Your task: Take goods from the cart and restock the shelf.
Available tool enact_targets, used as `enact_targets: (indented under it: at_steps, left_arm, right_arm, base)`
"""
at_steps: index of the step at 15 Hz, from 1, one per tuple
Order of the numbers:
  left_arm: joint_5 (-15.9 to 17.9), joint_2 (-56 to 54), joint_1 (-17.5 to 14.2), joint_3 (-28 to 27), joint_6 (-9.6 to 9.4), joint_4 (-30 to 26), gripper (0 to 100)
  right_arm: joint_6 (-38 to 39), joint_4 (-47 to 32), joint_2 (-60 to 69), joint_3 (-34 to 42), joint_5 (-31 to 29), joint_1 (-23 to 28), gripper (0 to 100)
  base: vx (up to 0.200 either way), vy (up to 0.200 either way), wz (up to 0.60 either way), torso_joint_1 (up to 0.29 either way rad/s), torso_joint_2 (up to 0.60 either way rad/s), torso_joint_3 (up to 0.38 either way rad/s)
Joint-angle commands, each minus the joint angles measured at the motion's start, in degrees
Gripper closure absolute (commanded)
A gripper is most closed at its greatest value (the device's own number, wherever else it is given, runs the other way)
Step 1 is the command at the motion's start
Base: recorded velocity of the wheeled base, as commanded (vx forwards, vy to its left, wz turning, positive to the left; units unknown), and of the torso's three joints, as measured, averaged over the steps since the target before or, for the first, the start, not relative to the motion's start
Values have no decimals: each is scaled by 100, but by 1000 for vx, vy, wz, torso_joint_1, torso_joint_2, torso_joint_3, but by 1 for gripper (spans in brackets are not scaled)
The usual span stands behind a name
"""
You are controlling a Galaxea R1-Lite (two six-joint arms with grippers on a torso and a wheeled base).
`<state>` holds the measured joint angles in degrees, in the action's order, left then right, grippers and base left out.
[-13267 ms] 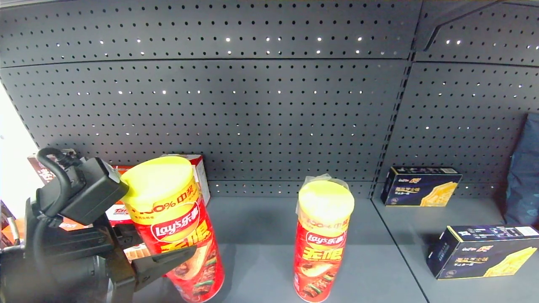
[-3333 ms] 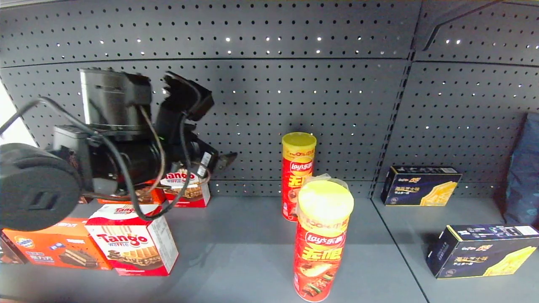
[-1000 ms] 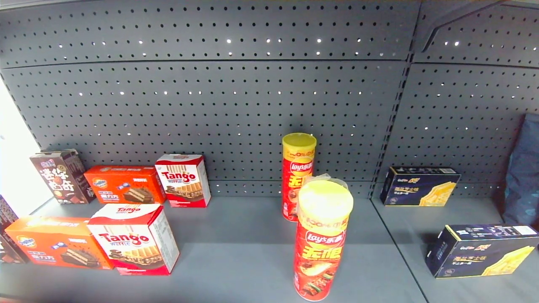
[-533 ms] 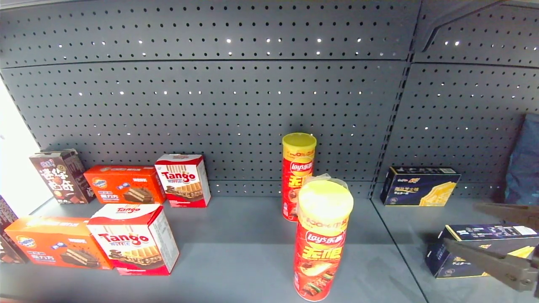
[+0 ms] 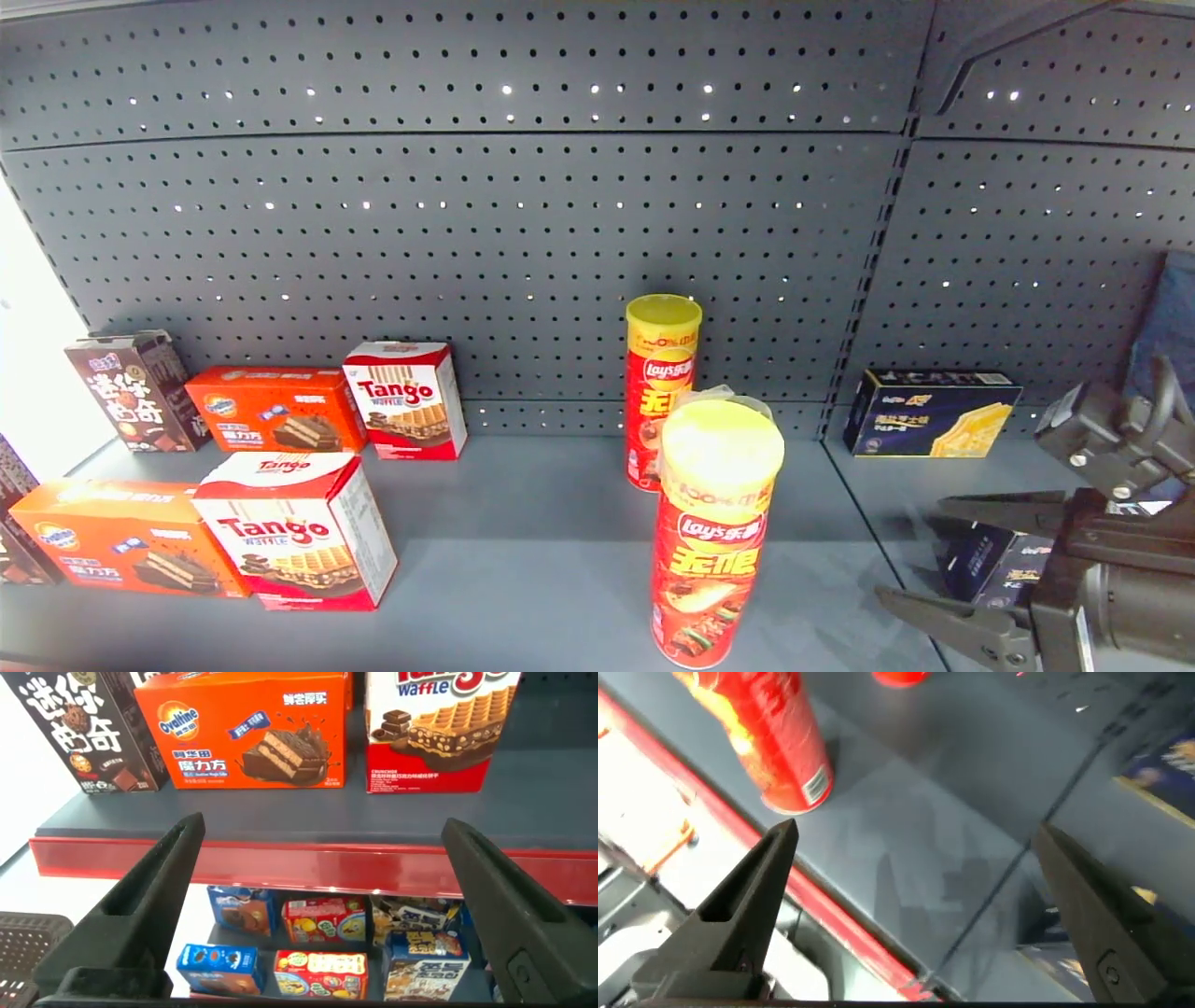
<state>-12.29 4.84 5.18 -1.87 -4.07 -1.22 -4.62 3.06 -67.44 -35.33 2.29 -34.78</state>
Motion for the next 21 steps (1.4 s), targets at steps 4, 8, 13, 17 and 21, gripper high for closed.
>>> enact_targets:
  at_steps: [4, 8, 13, 17, 21]
  left_arm:
    - [-2, 35, 0, 2, 3, -10, 0]
    - [-2, 26, 0, 2, 91, -10, 0]
    - [-2, 26, 0, 2, 91, -1, 0]
    - [-2, 35, 0, 2, 91, -10, 0]
    - [-2, 26, 0, 2, 100, -1, 0]
  right_arm:
    - [14, 195, -876, -299, -9, -205, 0]
    - [14, 204, -1395, -598, -18, -451, 0]
    - [14, 292, -1659, -721, -159, -512, 0]
    - [14, 292, -1694, -712, -159, -574, 0]
    - [14, 353, -1834, -739, -168, -627, 0]
  base:
    - [0, 0, 0, 0, 0, 0]
    - [0, 0, 0, 0, 0, 0]
    - [0, 0, 0, 0, 0, 0]
    - [0, 0, 0, 0, 0, 0]
    - [0, 0, 0, 0, 0, 0]
